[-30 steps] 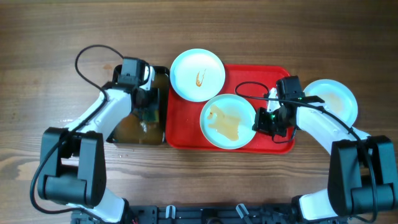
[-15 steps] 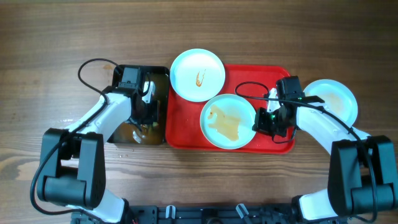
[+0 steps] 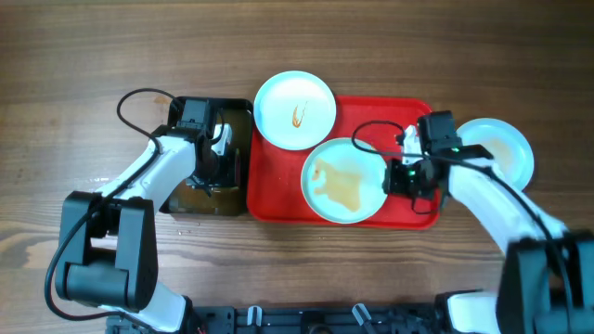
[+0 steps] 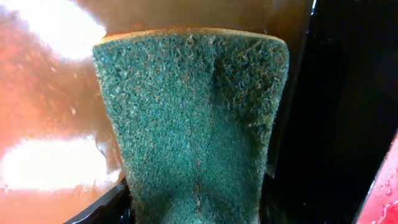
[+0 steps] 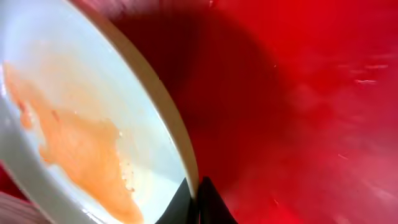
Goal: Clean dirty plates on tray and stack at the side
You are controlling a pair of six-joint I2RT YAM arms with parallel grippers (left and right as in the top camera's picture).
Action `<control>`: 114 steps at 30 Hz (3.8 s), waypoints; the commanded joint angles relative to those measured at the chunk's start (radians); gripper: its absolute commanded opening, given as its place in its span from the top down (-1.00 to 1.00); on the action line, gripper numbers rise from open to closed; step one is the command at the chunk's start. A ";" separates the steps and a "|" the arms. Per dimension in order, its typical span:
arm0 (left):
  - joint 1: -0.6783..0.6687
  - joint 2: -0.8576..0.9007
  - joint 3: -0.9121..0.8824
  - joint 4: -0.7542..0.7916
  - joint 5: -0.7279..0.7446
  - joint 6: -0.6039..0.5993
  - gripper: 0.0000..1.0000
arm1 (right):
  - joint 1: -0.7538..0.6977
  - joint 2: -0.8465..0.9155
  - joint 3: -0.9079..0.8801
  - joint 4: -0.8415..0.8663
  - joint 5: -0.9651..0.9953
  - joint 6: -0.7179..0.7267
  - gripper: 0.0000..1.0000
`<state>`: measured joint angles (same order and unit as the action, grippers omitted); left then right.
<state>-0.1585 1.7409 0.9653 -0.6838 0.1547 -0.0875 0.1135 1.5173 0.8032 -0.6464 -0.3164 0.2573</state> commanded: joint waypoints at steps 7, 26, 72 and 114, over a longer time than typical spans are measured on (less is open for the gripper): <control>0.004 0.002 0.004 -0.005 0.013 0.001 -0.12 | 0.002 -0.249 0.034 -0.058 0.239 -0.069 0.91; 0.004 0.002 0.004 -0.001 0.013 0.001 -0.12 | 0.421 -0.330 0.055 -0.027 1.061 -0.054 0.91; 0.004 0.002 0.004 -0.001 0.013 0.001 -0.13 | -0.601 -0.166 0.045 0.055 -0.032 0.055 -0.13; 0.003 0.006 0.003 -0.028 -0.013 -0.033 0.08 | 0.195 0.502 0.386 0.456 -0.051 0.173 0.36</control>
<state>-0.1577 1.7412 0.9680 -0.7078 0.1287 -0.1143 0.2886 2.0033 1.1770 -0.1940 -0.3439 0.3950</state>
